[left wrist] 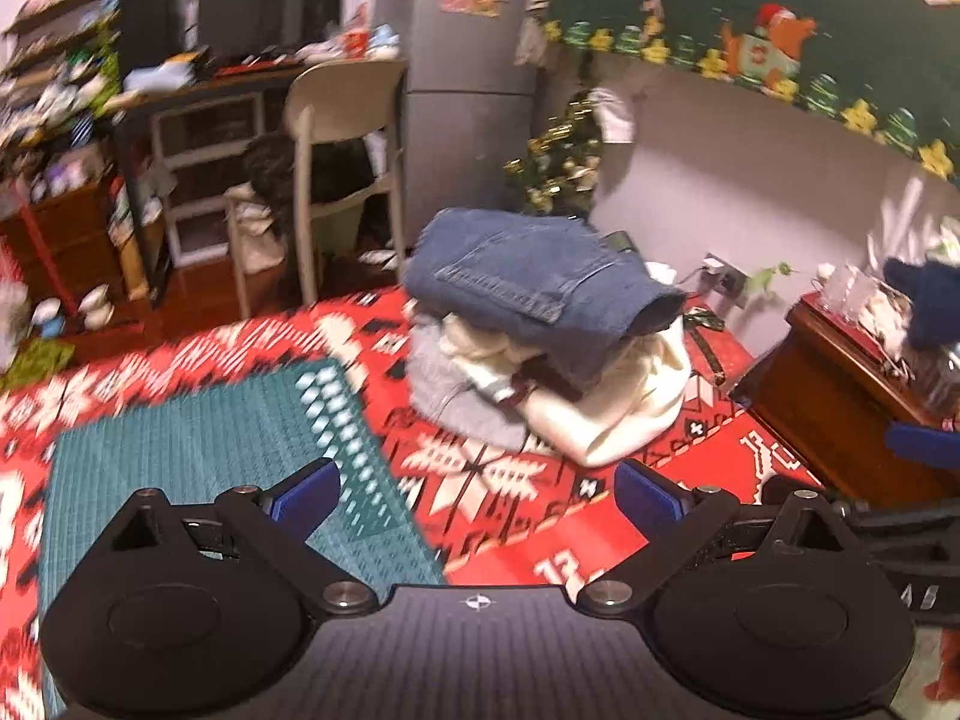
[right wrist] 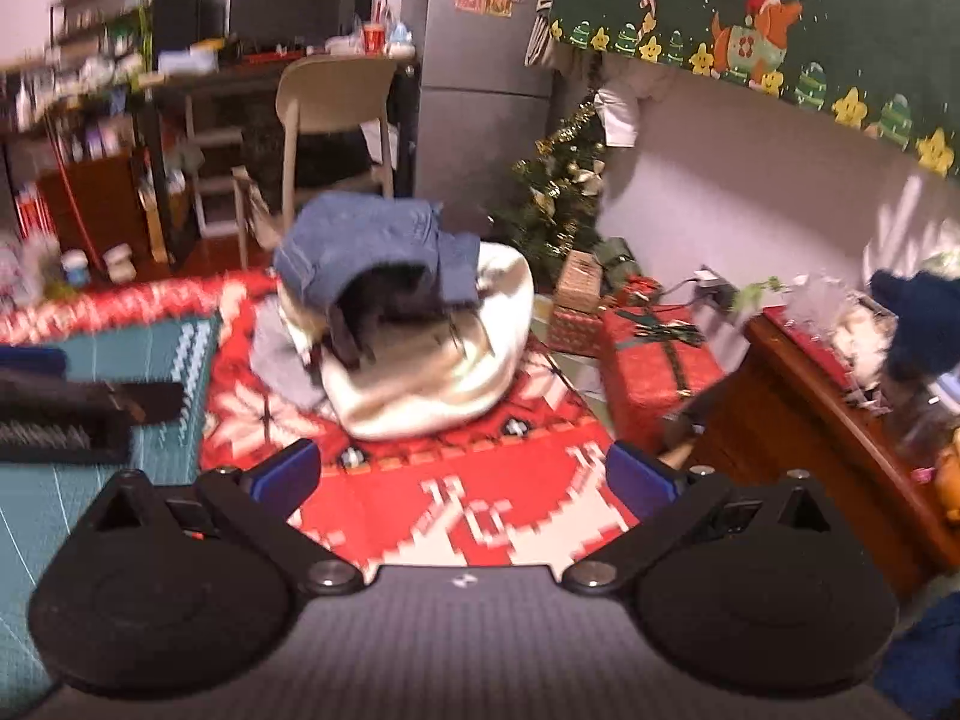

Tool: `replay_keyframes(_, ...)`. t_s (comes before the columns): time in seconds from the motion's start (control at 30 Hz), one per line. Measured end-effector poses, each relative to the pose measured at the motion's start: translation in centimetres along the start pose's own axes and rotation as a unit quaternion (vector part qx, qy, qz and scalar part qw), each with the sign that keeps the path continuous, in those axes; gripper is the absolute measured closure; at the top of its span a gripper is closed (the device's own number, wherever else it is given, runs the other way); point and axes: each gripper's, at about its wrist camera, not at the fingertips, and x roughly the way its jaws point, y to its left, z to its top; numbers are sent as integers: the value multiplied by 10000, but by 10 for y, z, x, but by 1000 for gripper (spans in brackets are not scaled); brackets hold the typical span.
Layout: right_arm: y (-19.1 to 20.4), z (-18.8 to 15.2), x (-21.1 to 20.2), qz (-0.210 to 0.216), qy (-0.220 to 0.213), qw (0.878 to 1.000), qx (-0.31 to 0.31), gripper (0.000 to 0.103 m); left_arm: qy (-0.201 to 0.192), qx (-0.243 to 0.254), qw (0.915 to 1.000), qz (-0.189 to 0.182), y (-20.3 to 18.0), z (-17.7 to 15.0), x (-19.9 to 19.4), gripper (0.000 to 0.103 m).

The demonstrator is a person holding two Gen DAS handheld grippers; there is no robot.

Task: Fold clothes
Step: 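Reach both grippers to the blue jeans on the pile and close on them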

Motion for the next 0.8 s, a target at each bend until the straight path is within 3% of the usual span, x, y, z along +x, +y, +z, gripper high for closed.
replay_keyframes(0.13, -10, 12, 16, 28, -237, 9997, 73, 1, 0, 94, 9996, -249, -12, 9, 25, 27)
replay_keyframes(0.23, -21, 23, 30, 242, -363, 9989, 167, 13, 2, 161, 9991, -397, -20, 15, 46, 31)
replay_keyframes(0.33, -29, 33, 48, 270, -342, 9990, 112, 33, -46, 309, 9981, -536, -29, 19, 64, 44)
replay_keyframes(0.4, -32, 39, 62, 417, -309, 9986, 33, 62, -60, 401, 9977, -546, -34, 20, 75, 54)
replay_keyframes(0.47, -34, 43, 75, 580, -244, 9980, 0, 76, -42, 431, 9977, -513, -36, 20, 87, 65)
replay_keyframes(0.63, -34, 51, 97, 944, -277, 9951, -52, 80, -149, 405, 9976, -539, -39, 16, 105, 66)
replay_keyframes(0.8, -26, 63, 114, 1255, -330, 9915, -68, 80, -525, 461, 9957, -603, -43, 16, 103, 66)
